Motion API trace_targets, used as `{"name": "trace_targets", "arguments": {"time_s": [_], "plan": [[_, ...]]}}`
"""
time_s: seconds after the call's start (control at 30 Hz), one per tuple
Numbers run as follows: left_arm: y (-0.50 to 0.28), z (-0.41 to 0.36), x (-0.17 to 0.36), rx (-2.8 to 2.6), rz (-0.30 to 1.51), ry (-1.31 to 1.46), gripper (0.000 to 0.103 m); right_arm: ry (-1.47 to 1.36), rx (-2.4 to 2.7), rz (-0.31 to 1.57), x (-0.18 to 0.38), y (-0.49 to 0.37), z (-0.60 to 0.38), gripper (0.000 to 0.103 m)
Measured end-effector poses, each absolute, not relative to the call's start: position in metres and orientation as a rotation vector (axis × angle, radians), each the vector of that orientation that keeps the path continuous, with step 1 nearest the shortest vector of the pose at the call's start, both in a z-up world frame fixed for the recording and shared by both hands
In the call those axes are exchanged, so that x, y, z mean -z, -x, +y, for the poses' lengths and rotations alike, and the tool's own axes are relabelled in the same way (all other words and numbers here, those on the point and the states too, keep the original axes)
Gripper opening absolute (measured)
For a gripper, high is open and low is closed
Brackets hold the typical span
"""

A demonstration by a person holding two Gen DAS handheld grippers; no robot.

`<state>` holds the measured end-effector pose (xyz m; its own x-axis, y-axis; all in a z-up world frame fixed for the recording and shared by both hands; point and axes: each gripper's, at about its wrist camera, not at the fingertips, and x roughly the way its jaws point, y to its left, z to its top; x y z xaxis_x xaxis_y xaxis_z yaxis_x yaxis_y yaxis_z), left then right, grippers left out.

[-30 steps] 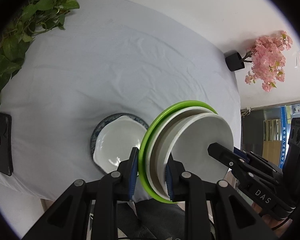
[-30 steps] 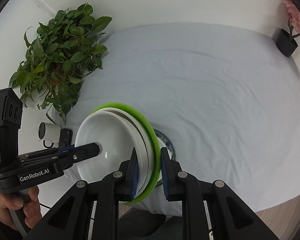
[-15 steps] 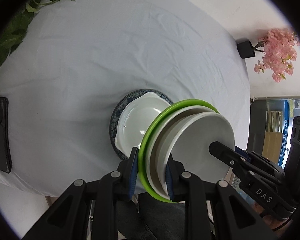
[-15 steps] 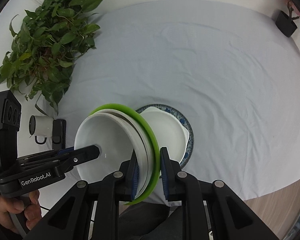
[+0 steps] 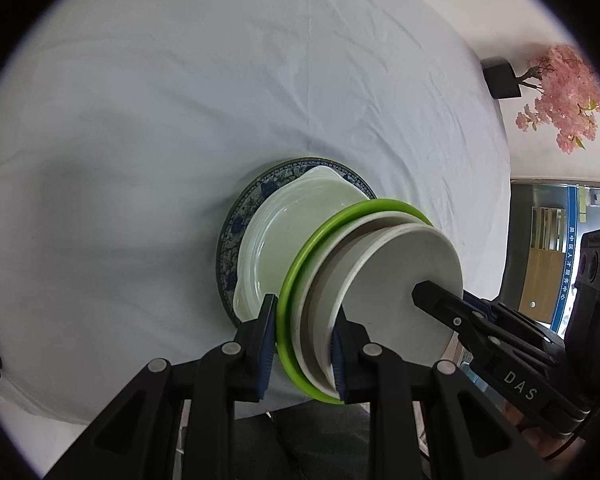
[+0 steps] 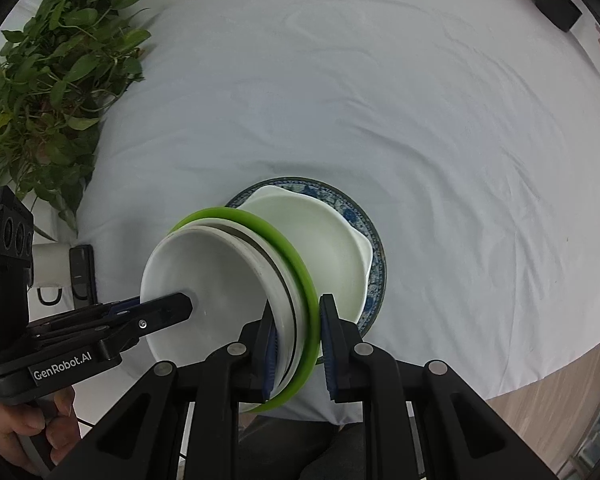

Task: Organize plates and bowls
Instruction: 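Lower the bowl stack onto the white oval plates and open the right gripper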

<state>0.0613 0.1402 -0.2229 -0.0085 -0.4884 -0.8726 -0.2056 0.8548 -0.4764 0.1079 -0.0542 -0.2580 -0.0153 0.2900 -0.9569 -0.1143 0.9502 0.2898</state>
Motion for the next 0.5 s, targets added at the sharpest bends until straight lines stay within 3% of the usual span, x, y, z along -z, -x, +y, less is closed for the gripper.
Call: {"name": "trace_targets", "arguments": {"time_s": [0.5], "plan": [[-0.070,0.137,0.250,0.190,1.606,0.584,0.022,-0.123,-0.316,1.578,0.292,-0.129,-0.061,0.017]]}}
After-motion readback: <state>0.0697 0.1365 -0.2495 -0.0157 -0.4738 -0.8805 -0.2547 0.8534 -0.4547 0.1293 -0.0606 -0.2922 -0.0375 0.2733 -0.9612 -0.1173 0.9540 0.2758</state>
